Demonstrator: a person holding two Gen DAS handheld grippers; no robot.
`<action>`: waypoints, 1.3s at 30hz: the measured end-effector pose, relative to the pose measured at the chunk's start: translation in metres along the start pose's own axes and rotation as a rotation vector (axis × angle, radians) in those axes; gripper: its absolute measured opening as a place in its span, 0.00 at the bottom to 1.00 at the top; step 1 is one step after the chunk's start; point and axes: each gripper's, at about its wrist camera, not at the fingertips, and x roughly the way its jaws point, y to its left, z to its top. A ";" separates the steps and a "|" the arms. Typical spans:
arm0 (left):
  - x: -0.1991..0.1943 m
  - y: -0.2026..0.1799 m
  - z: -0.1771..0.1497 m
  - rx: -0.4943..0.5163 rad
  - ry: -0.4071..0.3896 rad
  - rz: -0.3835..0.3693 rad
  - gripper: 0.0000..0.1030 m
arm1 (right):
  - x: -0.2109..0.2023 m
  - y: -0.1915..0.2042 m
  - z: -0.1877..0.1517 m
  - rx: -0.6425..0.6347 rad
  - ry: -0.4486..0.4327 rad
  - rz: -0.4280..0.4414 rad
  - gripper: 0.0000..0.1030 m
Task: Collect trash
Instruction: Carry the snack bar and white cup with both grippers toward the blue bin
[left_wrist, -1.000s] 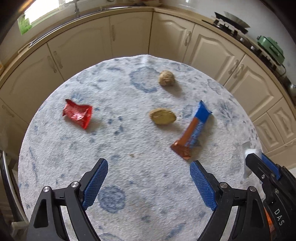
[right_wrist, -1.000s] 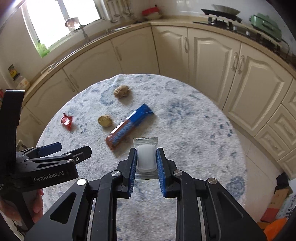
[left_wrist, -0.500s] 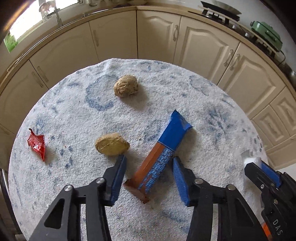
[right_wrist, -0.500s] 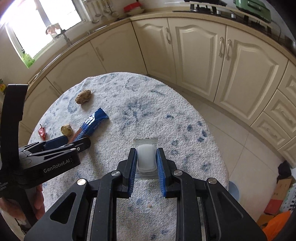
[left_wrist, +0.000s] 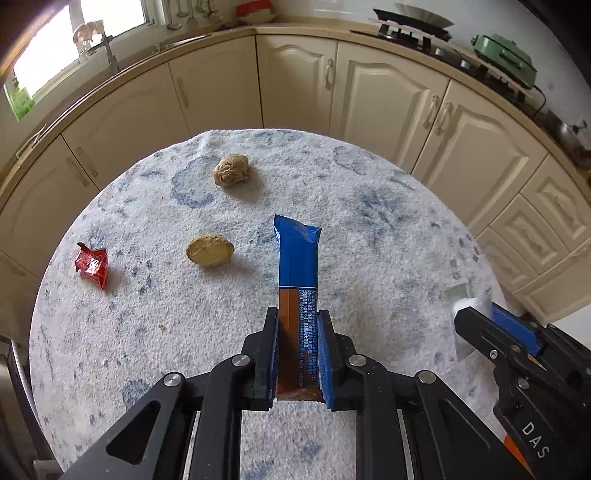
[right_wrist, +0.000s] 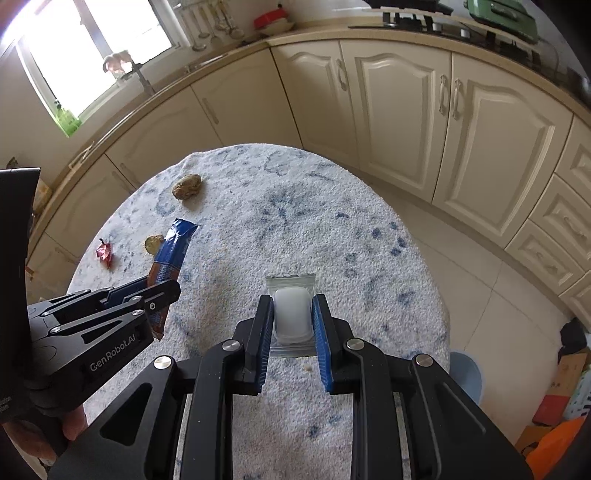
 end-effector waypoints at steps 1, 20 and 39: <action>-0.005 -0.005 -0.004 0.013 -0.011 0.001 0.14 | -0.004 -0.001 -0.003 0.005 0.001 -0.003 0.21; -0.081 -0.122 -0.051 0.214 -0.057 -0.082 0.14 | -0.091 -0.095 -0.059 0.190 -0.063 -0.159 0.21; -0.068 -0.324 -0.096 0.492 0.054 -0.198 0.15 | -0.163 -0.252 -0.136 0.475 -0.053 -0.333 0.21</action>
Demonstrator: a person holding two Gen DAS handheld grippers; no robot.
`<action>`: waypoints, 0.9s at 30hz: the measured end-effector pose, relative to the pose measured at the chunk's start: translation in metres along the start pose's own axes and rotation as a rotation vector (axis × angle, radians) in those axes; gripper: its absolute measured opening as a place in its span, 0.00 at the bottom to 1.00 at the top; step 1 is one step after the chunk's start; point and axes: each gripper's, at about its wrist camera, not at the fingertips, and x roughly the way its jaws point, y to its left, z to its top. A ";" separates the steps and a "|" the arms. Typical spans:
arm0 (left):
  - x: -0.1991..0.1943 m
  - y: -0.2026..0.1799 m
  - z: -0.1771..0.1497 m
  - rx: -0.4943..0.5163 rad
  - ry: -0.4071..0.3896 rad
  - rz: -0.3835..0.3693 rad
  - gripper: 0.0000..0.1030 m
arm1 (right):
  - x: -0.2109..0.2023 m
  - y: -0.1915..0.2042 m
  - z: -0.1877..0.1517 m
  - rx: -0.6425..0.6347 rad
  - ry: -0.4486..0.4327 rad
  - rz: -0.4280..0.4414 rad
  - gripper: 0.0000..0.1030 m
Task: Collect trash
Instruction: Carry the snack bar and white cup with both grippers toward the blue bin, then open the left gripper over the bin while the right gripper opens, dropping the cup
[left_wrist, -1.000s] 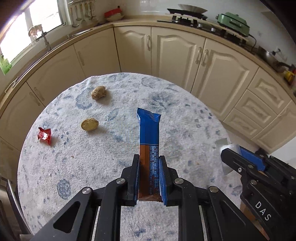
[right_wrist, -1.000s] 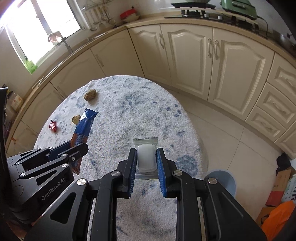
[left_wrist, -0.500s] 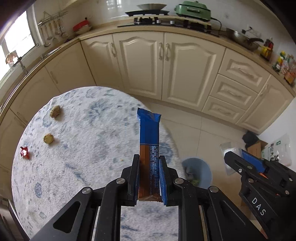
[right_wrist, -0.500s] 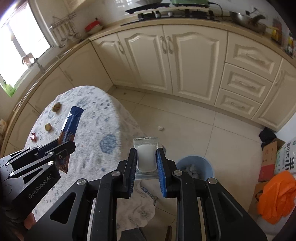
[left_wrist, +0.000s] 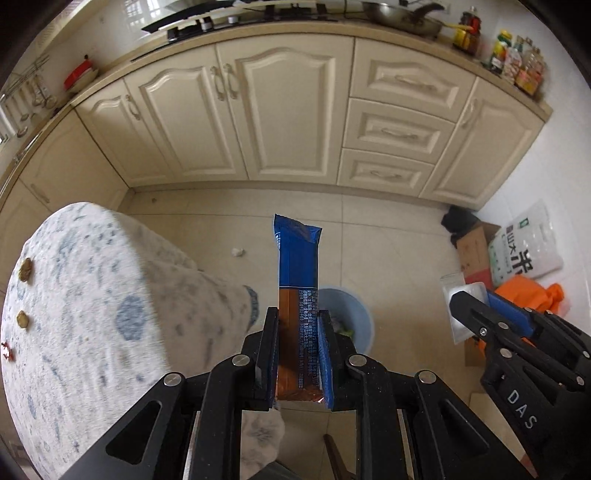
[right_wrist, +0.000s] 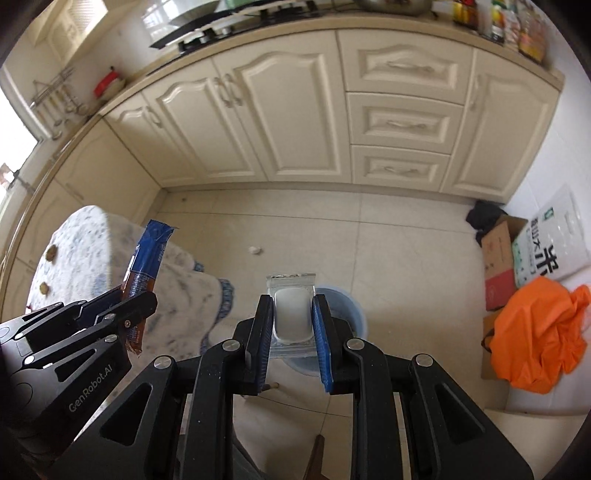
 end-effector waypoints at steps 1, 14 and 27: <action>0.004 -0.007 0.003 0.007 0.007 -0.004 0.15 | 0.001 -0.007 0.001 0.008 0.004 -0.006 0.21; 0.050 -0.039 0.028 0.049 0.037 0.002 0.15 | 0.013 -0.054 0.001 0.070 0.028 -0.021 0.21; 0.062 -0.023 0.035 -0.013 0.056 0.013 0.57 | 0.022 -0.050 -0.003 0.058 0.048 -0.016 0.21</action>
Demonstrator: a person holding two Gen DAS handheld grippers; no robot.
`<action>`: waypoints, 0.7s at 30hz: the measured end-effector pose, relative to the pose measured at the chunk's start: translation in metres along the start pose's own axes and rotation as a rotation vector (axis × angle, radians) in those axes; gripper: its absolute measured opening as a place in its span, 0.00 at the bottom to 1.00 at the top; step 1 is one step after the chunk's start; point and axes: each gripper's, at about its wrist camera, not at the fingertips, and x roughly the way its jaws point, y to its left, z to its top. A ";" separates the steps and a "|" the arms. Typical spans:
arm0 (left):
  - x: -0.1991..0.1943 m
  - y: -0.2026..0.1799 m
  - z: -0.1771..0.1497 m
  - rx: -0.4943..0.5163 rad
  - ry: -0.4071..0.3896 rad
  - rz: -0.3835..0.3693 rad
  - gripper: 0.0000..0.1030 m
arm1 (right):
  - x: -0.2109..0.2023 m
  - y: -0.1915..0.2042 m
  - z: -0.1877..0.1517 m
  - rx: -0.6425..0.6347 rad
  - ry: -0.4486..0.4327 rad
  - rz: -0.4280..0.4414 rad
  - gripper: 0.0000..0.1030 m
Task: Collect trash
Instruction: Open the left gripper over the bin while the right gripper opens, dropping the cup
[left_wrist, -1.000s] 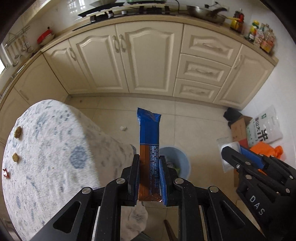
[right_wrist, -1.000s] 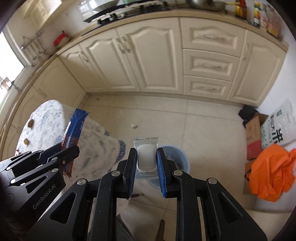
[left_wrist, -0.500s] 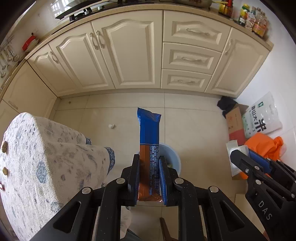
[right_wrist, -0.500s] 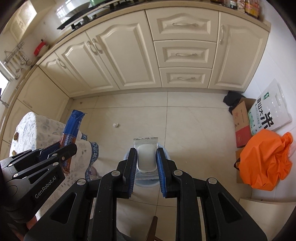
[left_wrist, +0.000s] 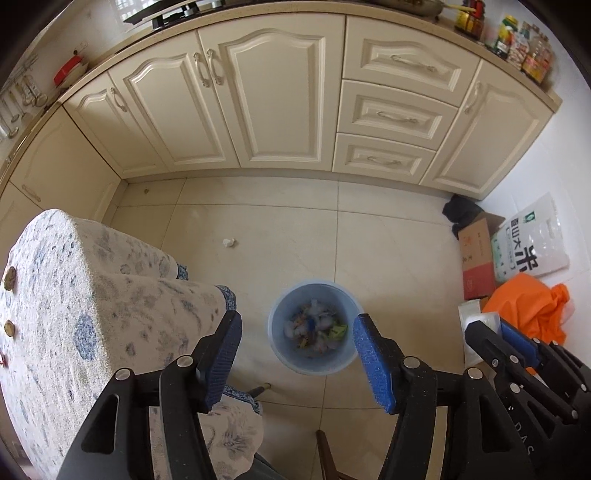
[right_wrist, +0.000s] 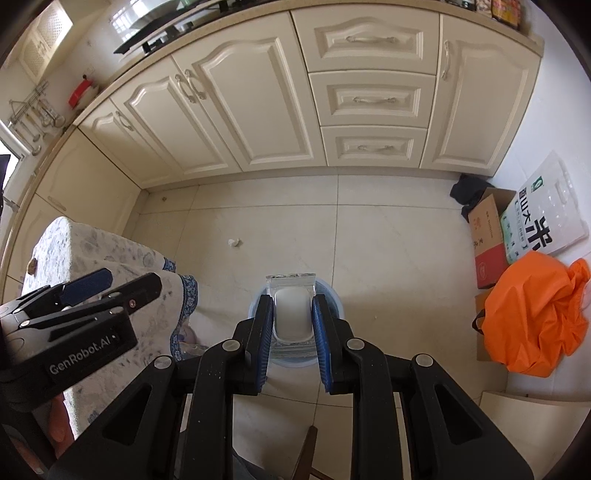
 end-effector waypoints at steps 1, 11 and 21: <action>0.000 0.002 -0.001 -0.004 0.002 0.002 0.57 | 0.001 0.001 0.000 -0.002 0.002 0.001 0.21; -0.004 0.030 -0.011 -0.047 0.010 0.035 0.57 | 0.015 0.028 0.001 -0.057 0.033 0.037 0.21; -0.018 0.055 -0.019 -0.105 -0.001 0.050 0.57 | 0.008 0.059 0.005 -0.094 -0.013 0.075 0.60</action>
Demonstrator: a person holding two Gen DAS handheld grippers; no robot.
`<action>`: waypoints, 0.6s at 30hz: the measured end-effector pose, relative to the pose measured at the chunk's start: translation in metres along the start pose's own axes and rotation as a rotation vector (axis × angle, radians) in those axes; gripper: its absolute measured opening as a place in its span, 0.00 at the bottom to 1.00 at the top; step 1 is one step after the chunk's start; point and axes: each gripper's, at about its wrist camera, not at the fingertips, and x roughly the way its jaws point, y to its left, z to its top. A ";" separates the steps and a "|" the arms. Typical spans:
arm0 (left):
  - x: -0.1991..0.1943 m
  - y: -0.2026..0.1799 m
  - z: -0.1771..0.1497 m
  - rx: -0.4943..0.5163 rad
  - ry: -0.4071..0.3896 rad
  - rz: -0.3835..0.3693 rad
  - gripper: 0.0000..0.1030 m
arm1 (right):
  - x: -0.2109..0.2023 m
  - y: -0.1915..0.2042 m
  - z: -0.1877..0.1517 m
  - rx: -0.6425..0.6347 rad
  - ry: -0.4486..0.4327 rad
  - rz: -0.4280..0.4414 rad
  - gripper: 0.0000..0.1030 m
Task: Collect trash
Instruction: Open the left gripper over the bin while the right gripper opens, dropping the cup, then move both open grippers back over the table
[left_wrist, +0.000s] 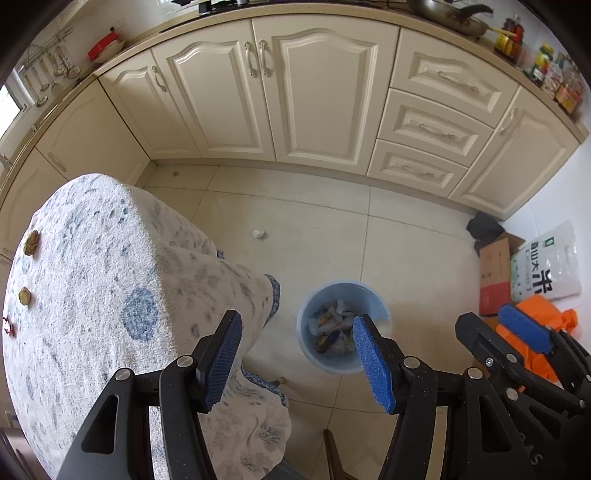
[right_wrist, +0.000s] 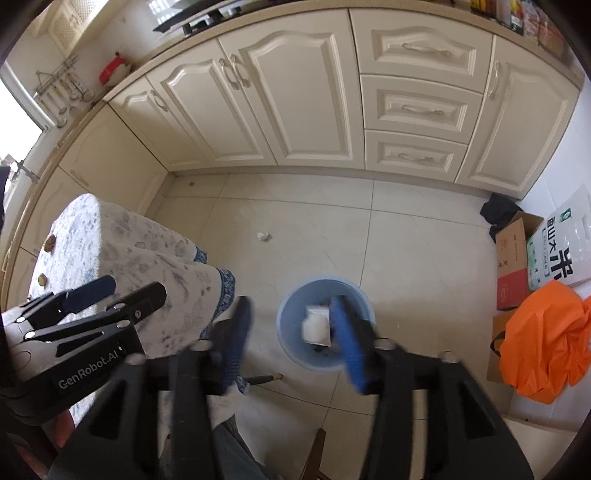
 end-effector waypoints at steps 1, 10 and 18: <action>-0.001 0.001 -0.001 -0.002 0.000 0.000 0.57 | -0.001 0.002 0.000 -0.006 -0.003 -0.007 0.61; -0.008 0.006 -0.005 -0.013 0.004 -0.019 0.57 | -0.001 0.008 -0.001 -0.018 0.024 -0.040 0.65; -0.021 0.016 -0.012 -0.030 -0.014 -0.026 0.57 | -0.011 0.011 -0.005 -0.023 0.007 -0.052 0.70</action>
